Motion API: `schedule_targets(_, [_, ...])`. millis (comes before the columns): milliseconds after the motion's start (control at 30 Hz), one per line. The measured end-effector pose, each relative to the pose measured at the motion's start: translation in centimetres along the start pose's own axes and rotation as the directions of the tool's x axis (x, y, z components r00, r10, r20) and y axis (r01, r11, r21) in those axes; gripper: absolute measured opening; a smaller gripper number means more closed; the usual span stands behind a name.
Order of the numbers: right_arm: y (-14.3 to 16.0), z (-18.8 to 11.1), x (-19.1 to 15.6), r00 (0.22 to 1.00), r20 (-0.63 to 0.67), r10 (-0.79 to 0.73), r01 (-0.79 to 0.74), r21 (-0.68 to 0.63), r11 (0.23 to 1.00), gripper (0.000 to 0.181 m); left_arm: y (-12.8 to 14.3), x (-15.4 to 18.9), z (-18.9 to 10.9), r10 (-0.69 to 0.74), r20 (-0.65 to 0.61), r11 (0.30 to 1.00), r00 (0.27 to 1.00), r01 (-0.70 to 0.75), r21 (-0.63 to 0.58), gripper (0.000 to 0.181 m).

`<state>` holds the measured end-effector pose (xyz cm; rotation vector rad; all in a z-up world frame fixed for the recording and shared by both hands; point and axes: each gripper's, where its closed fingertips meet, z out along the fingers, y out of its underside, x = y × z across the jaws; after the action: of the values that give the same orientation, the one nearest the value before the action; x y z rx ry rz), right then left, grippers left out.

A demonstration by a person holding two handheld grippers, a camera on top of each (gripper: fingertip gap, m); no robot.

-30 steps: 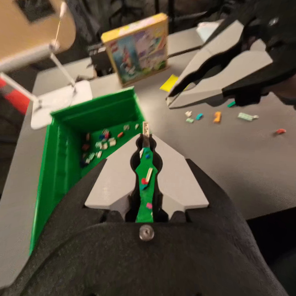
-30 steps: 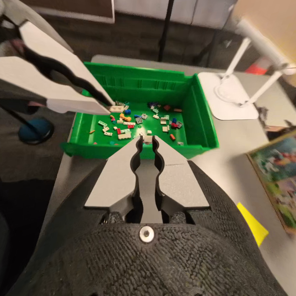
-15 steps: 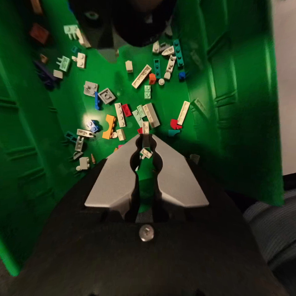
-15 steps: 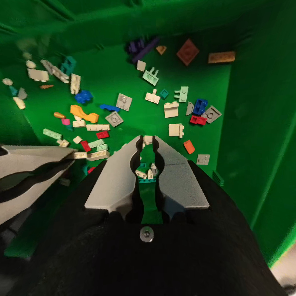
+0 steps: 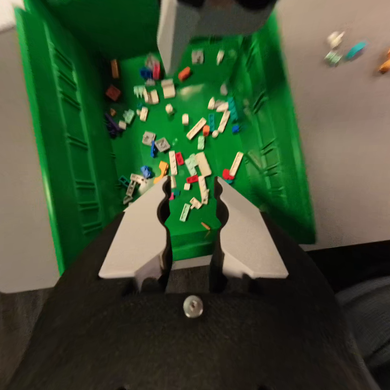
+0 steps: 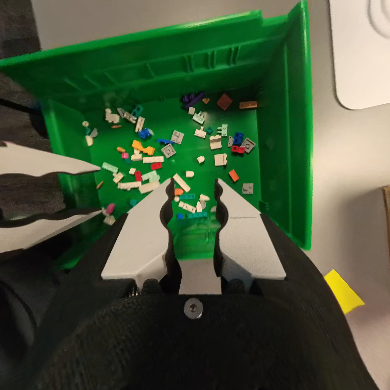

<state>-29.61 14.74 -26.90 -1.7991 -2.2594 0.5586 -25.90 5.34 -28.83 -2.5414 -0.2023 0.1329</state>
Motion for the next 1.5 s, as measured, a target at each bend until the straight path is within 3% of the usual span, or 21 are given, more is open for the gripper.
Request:
schedule_targets(133, [3.8, -6.3, -1.3, 0.999, -0.015, -0.042, 0.045, 0.197, 0.979, 0.034, -5.1, 5.5, -4.9, 0.1, -0.11, 0.95, 0.989, -0.063, 0.305, 0.039])
schedule_targets(267, [12.4, -12.0, 0.8, 0.992, -0.105, 0.063, -0.011, 0.433, 0.901, 0.032, -7.3, 14.5, -6.5, 0.328, -0.186, 0.873, 0.926, -0.222, 0.433, 0.045])
schedule_targets(367, [20.7, -13.1, 3.4, 0.961, -0.202, 0.187, -0.064, 0.497, 0.865, 0.035, -8.0, 20.2, -4.0, 0.465, -0.23, 0.83, 0.855, -0.33, 0.45, 0.044])
schedule_targets(500, [30.1, -11.0, 4.0, 0.923, -0.185, 0.337, -0.218, 0.47, 0.855, 0.037, -9.5, 24.0, 2.8, 0.468, -0.312, 0.846, 0.827, -0.316, 0.43, 0.033])
schedule_targets(600, [33.5, -8.7, 3.4, 0.902, -0.189, 0.387, -0.27, 0.452, 0.85, 0.037, -10.1, 25.3, 8.1, 0.412, -0.366, 0.889, 0.835, -0.279, 0.364, 0.033])
schedule_targets(700, [35.0, -6.9, 3.5, 0.892, -0.213, 0.399, -0.284, 0.421, 0.861, 0.036, -9.9, 25.7, 11.9, 0.402, -0.357, 0.905, 0.843, -0.309, 0.291, 0.032])
schedule_targets(867, [35.4, -5.6, 3.7, 0.893, -0.223, 0.39, -0.291, 0.374, 0.881, 0.033, -9.2, 26.7, 14.3, 0.416, -0.36, 0.909, 0.835, -0.365, 0.203, 0.031])
schedule_targets(1000, [35.4, -5.5, 3.8, 0.896, -0.201, 0.396, -0.315, 0.341, 0.886, 0.013, -9.3, 27.2, 14.4, 0.431, -0.359, 0.902, 0.828, -0.385, 0.196, 0.006])
schedule_targets(1133, [34.6, -6.0, 3.9, 0.903, -0.185, 0.389, -0.311, 0.344, 0.886, 0.013, -9.1, 26.8, 13.4, 0.435, -0.365, 0.9, 0.823, -0.395, 0.182, 0.005])
schedule_targets(1200, [31.8, -8.0, 3.9, 0.912, -0.187, 0.364, -0.262, 0.418, 0.87, 0.012, -9.7, 26.2, 10.6, 0.442, -0.348, 0.893, 0.827, -0.371, 0.253, 0.005])
schedule_targets(1300, [25.1, -11.5, 2.8, 0.947, -0.178, 0.268, -0.135, 0.535, 0.834, 0.013, -10.9, 23.5, 3.6, 0.448, -0.269, 0.855, 0.852, -0.321, 0.407, 0.005])
schedule_targets(1400, [17.7, -12.8, 0.5, 0.98, -0.161, 0.12, -0.01, 0.558, 0.83, 0.012, -10.9, 17.2, -2.7, 0.377, -0.118, 0.825, 0.919, -0.275, 0.494, 0.005])
schedule_targets(1500, [10.4, -11.5, -1.6, 0.988, -0.15, -0.025, 0.099, 0.509, 0.855, 0.012, -9.1, 9.0, -5.3, 0.198, -0.019, 0.868, 0.98, -0.166, 0.467, 0.005])
